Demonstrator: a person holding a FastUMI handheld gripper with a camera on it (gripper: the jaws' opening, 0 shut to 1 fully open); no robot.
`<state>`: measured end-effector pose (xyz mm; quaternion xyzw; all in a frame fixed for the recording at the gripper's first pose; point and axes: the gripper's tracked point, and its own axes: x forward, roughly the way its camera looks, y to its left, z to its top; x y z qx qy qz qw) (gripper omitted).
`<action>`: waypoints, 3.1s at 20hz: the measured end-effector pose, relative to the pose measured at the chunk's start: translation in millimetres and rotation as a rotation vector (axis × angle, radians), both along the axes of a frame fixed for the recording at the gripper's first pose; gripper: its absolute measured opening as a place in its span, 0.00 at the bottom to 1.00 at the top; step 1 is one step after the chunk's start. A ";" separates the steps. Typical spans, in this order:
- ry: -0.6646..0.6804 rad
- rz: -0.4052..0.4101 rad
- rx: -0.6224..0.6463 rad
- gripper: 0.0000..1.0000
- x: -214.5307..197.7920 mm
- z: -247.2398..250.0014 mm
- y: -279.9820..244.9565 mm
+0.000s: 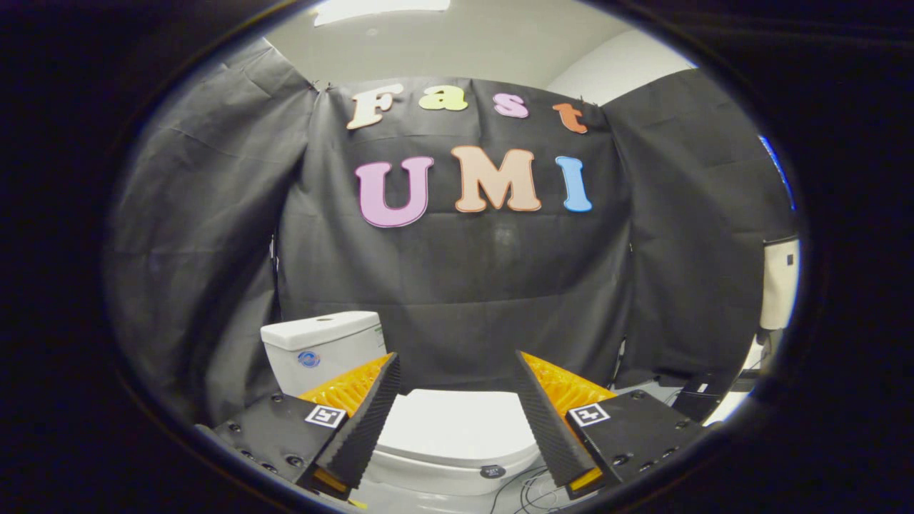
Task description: Open the toilet lid.
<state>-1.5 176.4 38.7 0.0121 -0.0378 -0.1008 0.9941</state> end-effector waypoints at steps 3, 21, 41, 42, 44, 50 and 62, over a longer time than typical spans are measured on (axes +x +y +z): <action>0.004 0.000 0.011 0.97 2.2 -2.6 -0.9; -0.170 -0.222 0.312 0.87 26.4 -13.4 -42.2; 0.028 -0.641 1.065 0.80 50.1 -287.3 -47.7; 0.034 -0.652 1.092 0.80 47.1 -298.6 -47.3; 0.036 -0.669 1.146 0.79 43.8 -318.4 -52.1; 0.046 -0.665 1.262 0.63 51.4 -349.4 -65.5; 0.114 -0.559 1.234 0.12 58.2 -349.2 -66.2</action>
